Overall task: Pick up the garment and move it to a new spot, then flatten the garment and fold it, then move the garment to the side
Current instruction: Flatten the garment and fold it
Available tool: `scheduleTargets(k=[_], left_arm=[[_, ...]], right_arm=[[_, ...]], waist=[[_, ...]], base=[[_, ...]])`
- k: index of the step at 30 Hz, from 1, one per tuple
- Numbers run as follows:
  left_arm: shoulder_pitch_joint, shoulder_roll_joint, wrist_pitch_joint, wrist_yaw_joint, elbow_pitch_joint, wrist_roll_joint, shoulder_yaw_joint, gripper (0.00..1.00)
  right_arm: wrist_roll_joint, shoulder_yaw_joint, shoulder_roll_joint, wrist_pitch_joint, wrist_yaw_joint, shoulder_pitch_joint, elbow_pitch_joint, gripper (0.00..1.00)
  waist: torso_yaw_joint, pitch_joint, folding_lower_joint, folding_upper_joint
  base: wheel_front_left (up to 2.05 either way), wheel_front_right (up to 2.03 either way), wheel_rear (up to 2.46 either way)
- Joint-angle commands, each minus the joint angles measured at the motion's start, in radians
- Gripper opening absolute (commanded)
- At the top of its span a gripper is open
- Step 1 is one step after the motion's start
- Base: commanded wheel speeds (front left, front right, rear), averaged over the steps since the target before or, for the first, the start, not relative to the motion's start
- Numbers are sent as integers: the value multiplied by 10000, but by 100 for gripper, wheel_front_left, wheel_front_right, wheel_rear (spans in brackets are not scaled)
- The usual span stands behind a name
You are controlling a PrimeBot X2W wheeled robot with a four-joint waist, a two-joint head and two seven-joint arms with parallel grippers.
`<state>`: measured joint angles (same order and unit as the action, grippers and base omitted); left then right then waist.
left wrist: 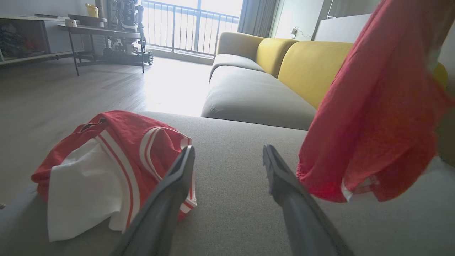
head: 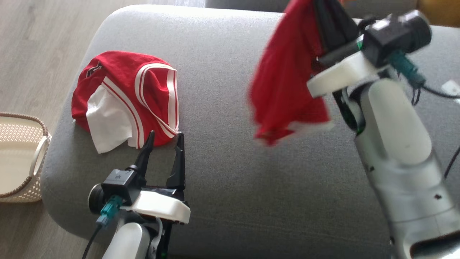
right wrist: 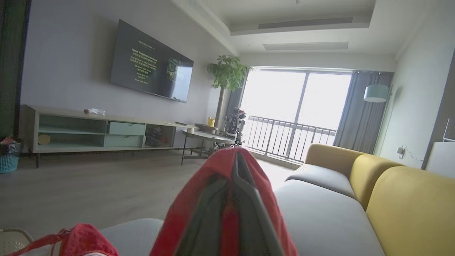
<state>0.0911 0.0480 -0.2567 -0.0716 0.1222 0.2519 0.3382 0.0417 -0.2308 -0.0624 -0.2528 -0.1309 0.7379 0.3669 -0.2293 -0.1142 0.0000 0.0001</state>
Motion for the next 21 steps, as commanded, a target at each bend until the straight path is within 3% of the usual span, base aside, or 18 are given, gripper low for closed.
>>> scheduleTargets(k=[1,5,14,18,19,20,21], left_arm=[[248,22,-51,-45,-383,-16,-424,100],[172,22,-51,-79,-462,20,-418,100],[461,22,-51,-106,-450,26,-188,100],[495,22,-51,-58,-337,-112,-224,100],[517,22,-51,-29,-302,-151,-230,100],[545,22,-51,-13,-281,-174,-236,100],[571,22,-51,-5,-270,-189,-250,100]], right_arm=[[194,-195,121,-88,2,545,-453,0],[252,-138,-124,-88,2,804,-221,0],[-390,1334,-2178,103,2,-140,2339,0],[-753,2271,-2689,201,2,-600,3503,0],[-1063,2524,-2817,188,2,-651,3745,56],[-1314,2879,-2845,235,2,-671,4020,100],[-1564,3161,-2808,235,2,-667,4227,100]], waist=[[19,11,0,-1],[77,-144,0,-1],[-26,-622,0,-1],[113,-754,0,-1],[152,-774,0,-1],[195,-784,0,-1],[248,-791,0,-1]], base=[[0,0,0],[0,0,0],[0,0,0],[0,0,0],[0,0,0],[0,0,0],[0,0,0]])
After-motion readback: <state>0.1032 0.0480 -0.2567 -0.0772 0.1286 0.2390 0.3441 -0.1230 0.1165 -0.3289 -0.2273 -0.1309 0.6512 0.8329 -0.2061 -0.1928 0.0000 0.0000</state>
